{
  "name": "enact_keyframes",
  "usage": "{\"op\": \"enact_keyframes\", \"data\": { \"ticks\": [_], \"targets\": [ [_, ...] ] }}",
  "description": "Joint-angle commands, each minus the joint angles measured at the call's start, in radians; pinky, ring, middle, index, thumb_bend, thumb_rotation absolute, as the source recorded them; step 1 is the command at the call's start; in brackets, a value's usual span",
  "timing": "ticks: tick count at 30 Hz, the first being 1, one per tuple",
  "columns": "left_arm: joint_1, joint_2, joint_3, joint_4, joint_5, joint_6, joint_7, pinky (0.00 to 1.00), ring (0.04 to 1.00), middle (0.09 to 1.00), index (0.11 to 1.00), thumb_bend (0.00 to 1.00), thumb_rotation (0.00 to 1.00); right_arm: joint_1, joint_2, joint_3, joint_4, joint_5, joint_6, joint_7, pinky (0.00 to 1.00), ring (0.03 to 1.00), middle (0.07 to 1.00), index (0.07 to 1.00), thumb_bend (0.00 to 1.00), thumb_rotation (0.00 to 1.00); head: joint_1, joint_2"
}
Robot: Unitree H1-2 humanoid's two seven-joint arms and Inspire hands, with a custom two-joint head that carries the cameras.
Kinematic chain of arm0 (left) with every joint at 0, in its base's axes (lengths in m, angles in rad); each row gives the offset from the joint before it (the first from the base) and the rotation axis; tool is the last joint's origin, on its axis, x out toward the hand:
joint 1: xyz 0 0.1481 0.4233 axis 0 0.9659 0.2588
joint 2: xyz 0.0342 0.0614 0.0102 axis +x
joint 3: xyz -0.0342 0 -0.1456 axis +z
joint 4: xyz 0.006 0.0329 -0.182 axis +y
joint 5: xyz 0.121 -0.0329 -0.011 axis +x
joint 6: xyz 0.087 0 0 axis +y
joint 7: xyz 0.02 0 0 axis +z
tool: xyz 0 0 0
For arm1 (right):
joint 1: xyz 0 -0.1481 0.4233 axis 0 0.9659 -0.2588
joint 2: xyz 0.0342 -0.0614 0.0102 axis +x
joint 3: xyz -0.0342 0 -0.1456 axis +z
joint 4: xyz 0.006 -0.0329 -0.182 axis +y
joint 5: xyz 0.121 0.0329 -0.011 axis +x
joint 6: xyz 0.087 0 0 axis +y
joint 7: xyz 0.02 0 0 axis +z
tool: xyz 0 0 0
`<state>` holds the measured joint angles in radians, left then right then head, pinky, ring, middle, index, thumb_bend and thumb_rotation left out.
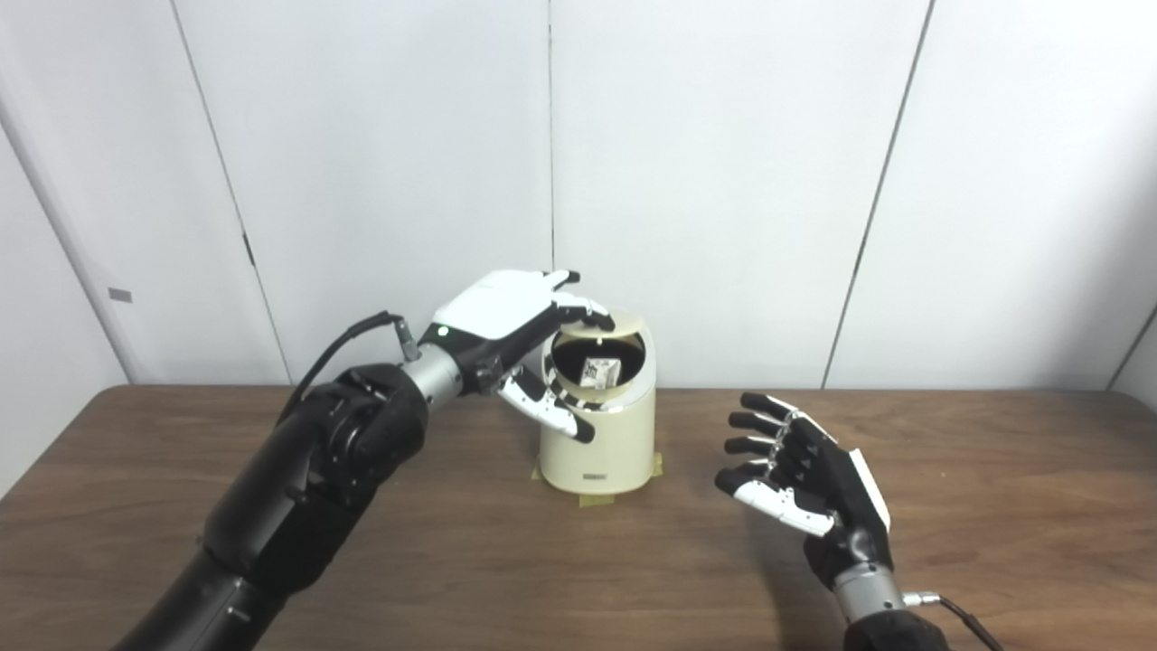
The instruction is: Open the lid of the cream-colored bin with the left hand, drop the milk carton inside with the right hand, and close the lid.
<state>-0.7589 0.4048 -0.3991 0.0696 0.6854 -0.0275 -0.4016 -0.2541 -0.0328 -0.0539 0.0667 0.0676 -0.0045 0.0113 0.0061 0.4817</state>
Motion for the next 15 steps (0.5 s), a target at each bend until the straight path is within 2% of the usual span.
{"op": "enact_keyframes", "data": {
  "ticks": [1, 8, 15],
  "targets": [
    [-0.036, 0.004, 0.008, -0.021, 0.010, -0.032, 0.017, 1.00, 1.000, 0.810, 0.792, 1.00, 0.37, -0.032, 0.002, 0.000, -0.042, 0.003, -0.013, 0.000, 0.46, 0.622, 0.695, 0.730, 0.75, 0.20, -0.001, 0.003],
    [-0.004, 0.022, -0.027, -0.014, 0.078, -0.136, 0.032, 1.00, 0.981, 0.782, 0.767, 0.98, 0.36, -0.033, 0.005, 0.002, -0.051, 0.007, 0.001, 0.001, 0.45, 0.624, 0.692, 0.731, 0.75, 0.21, -0.004, 0.014],
    [0.034, 0.012, -0.048, -0.017, 0.148, -0.122, -0.006, 1.00, 0.986, 0.800, 0.780, 0.98, 0.37, -0.036, 0.001, 0.006, -0.054, -0.010, -0.002, -0.007, 0.44, 0.611, 0.686, 0.721, 0.75, 0.18, -0.010, 0.021]
  ]
}}
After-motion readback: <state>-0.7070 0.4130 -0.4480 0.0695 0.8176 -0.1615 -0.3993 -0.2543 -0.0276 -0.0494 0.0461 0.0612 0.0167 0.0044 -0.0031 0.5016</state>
